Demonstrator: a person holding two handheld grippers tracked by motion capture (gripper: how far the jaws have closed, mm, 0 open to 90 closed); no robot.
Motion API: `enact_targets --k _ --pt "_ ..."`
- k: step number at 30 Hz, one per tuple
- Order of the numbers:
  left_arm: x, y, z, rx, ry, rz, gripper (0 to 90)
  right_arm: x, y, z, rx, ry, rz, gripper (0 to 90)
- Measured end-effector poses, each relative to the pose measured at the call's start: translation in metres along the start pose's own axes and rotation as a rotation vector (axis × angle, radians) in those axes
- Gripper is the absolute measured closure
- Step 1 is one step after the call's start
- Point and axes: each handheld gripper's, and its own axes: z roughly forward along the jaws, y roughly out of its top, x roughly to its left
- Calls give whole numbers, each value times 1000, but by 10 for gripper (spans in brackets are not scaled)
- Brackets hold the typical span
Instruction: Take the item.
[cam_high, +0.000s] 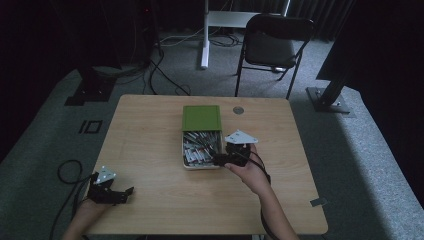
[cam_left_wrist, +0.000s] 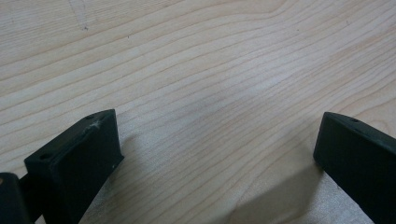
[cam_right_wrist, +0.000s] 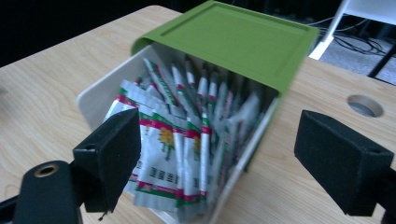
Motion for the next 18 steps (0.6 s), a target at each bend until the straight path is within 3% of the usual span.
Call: enact_targets --k 8,9,10,16,18 --pt "0 0 0 0 0 0 14 14 3 10 -2 26 -16 208" --pt "0 0 0 0 0 0 14 20 2 13 2 34 -21 314" --pt "0 0 0 0 0 0 14 21 1 14 3 37 -27 356" --pt "0 0 0 0 0 0 14 27 -3 17 16 72 -56 490" --pt "0 0 0 -1 0 -2 14 28 -6 19 37 109 -55 545"
